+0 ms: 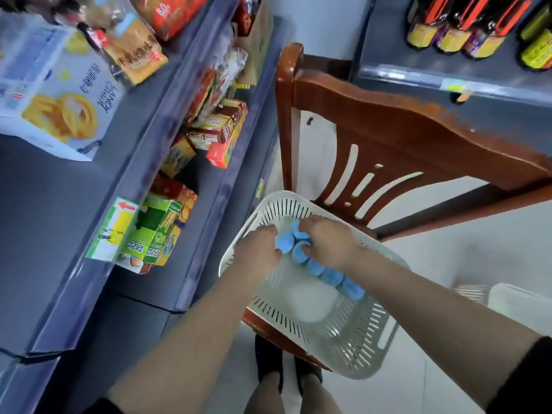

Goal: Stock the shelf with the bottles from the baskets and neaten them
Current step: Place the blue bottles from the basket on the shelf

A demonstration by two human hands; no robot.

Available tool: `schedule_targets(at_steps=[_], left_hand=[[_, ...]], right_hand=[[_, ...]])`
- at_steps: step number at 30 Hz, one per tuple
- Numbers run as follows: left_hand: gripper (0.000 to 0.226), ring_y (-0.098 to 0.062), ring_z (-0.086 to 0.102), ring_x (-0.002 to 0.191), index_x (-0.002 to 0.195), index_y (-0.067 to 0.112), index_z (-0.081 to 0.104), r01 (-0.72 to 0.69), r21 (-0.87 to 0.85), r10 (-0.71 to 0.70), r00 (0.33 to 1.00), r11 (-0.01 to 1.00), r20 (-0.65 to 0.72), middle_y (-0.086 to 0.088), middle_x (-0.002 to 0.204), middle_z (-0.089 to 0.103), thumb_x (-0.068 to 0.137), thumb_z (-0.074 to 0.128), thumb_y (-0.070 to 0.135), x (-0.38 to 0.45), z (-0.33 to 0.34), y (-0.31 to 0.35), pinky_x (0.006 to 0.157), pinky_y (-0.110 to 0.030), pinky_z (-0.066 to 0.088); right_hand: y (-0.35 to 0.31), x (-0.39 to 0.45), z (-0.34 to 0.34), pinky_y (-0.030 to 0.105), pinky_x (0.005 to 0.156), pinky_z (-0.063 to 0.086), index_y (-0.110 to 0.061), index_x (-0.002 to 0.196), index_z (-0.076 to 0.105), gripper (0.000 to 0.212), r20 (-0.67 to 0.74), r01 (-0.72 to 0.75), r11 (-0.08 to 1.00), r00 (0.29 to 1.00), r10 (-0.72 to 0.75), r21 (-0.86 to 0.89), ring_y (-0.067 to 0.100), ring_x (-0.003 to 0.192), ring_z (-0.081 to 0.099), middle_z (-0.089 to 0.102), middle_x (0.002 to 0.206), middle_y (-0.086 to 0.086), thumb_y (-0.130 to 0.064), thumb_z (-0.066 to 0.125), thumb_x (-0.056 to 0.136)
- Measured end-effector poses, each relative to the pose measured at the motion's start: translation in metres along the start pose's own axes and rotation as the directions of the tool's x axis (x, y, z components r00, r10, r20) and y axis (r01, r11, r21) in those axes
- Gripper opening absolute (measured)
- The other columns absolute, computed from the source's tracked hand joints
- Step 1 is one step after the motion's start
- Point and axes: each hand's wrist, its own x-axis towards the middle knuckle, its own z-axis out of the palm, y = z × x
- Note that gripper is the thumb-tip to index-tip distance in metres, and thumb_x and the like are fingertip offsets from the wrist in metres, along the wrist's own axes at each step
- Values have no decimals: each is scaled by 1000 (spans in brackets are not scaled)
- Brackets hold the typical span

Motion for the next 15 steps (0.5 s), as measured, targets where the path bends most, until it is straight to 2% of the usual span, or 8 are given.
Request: schedule_targets(at_steps=[6, 8, 11, 15], left_hand=[[46, -25, 52, 116, 127, 13, 45, 102, -92, -90, 988, 990, 125, -7, 127, 51, 84, 60, 18, 52, 75, -19, 96, -35, 43], [51, -25, 49, 120, 131, 12, 41, 120, -105, -104, 984, 987, 147, -8, 131, 46, 85, 60, 17, 68, 95, -26, 97, -35, 41], [51, -27, 50, 118, 131, 12, 39, 136, -126, -116, 981, 983, 154, -8, 131, 44, 85, 60, 16, 83, 116, -33, 91, -36, 41], [37, -29, 55, 105, 117, 11, 45, 143, -230, -122, 987, 963, 104, -9, 117, 50, 83, 59, 10, 91, 134, -39, 80, -38, 43]], right_hand=[[18, 56, 83, 39, 92, 44, -13, 124, 46, 35, 137, -93, 995, 987, 89, 23, 29, 117, 50, 49, 129, 8, -20, 52, 90], [20, 73, 102, 36, 90, 43, -11, 126, 44, 35, 152, -95, 995, 984, 93, 2, 28, 118, 49, 47, 132, 9, -16, 50, 91], [21, 91, 121, 33, 86, 42, -11, 132, 42, 40, 142, -44, 998, 989, 49, -38, 24, 122, 46, 44, 135, 7, -14, 50, 93], [22, 104, 142, 30, 71, 40, -12, 120, 49, 29, 80, 34, 994, 996, -26, -99, 22, 112, 53, 51, 122, 4, -10, 52, 91]])
